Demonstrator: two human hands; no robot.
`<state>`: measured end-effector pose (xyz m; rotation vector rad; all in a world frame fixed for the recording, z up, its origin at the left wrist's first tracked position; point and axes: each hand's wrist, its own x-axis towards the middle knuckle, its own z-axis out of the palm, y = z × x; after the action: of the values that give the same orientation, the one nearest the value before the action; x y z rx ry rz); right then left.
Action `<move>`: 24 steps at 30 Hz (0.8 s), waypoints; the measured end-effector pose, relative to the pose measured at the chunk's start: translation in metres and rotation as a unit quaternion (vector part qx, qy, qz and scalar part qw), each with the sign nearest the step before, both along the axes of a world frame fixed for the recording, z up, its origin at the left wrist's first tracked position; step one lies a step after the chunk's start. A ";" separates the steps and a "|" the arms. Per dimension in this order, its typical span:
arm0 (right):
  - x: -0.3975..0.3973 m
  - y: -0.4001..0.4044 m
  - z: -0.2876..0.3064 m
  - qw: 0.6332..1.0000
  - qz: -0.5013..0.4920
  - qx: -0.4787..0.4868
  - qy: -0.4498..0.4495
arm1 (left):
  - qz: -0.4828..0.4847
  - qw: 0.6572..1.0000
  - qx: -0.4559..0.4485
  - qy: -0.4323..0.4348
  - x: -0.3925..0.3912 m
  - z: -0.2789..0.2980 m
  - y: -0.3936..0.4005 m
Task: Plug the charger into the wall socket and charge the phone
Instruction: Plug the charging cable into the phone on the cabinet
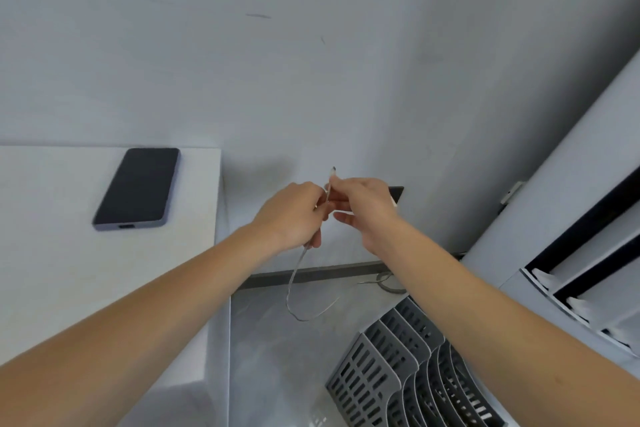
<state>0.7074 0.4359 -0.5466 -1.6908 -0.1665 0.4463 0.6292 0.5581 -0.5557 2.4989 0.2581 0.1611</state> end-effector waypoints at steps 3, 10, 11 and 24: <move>-0.021 0.006 0.015 1.000 0.020 0.008 -0.004 | 0.005 0.999 -0.003 -0.046 -0.029 0.013 0.002; -0.070 0.039 0.034 0.999 0.038 0.013 -0.034 | 0.141 0.978 0.051 -0.143 -0.096 0.056 0.069; -0.078 0.045 0.033 0.998 0.045 0.012 -0.037 | 0.173 0.973 0.061 -0.139 -0.104 0.059 0.084; -0.154 0.099 0.020 0.981 0.164 -0.057 -0.089 | 0.305 0.915 0.199 0.173 -0.104 0.044 0.163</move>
<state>0.5531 0.5353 -0.5267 -1.8232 -0.5664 0.5575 0.5253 0.7210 -0.5117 2.7478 1.2695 0.0168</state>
